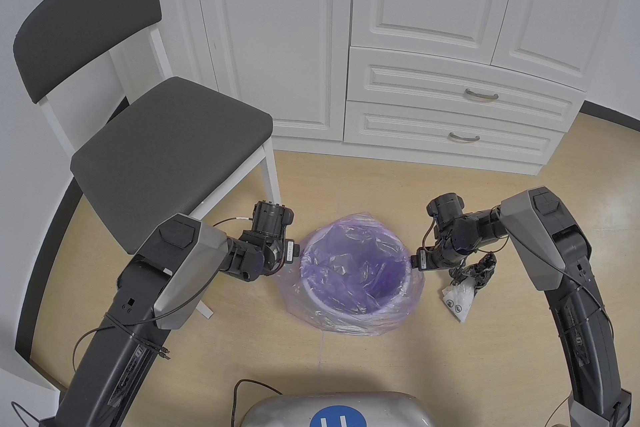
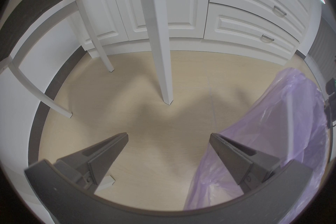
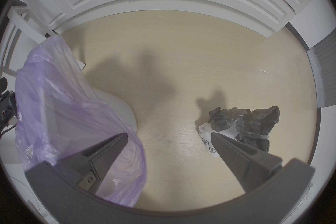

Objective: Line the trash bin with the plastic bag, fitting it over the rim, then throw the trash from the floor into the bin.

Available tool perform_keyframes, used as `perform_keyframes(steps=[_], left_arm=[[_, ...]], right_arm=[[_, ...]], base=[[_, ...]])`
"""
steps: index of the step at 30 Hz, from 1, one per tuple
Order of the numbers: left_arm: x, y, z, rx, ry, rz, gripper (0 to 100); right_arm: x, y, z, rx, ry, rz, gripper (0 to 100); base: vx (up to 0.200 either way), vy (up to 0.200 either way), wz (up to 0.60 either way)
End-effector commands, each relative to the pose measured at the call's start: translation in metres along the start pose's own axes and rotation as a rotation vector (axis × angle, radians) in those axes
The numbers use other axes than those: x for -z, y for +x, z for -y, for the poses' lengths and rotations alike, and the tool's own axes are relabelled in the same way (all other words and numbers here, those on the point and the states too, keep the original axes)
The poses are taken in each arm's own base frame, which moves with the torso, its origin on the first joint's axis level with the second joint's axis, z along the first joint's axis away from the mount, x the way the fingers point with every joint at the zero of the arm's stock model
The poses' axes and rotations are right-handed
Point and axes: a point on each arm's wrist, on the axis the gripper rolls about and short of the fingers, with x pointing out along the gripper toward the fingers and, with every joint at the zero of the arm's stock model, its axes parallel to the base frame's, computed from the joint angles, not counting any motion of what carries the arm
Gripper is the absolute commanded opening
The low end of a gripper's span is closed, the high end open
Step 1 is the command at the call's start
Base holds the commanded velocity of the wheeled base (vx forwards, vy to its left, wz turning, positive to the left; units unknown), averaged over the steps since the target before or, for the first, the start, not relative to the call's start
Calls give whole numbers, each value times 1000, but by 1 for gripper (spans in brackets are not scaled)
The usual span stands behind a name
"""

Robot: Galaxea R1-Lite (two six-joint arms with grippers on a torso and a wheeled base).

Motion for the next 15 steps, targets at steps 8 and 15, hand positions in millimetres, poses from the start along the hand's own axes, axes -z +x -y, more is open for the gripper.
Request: perform_keyframes(steps=[8,15], left_arm=[[-6,0,-4,-7,-21,12,100],[-27,-40,-11,-4,-25,1,100]], right_arm=[[-5,-16,-2,-7,19,10,100],[-14,-75,10,-8,-16,29,100]], base=[[0,0,0],[0,0,0]])
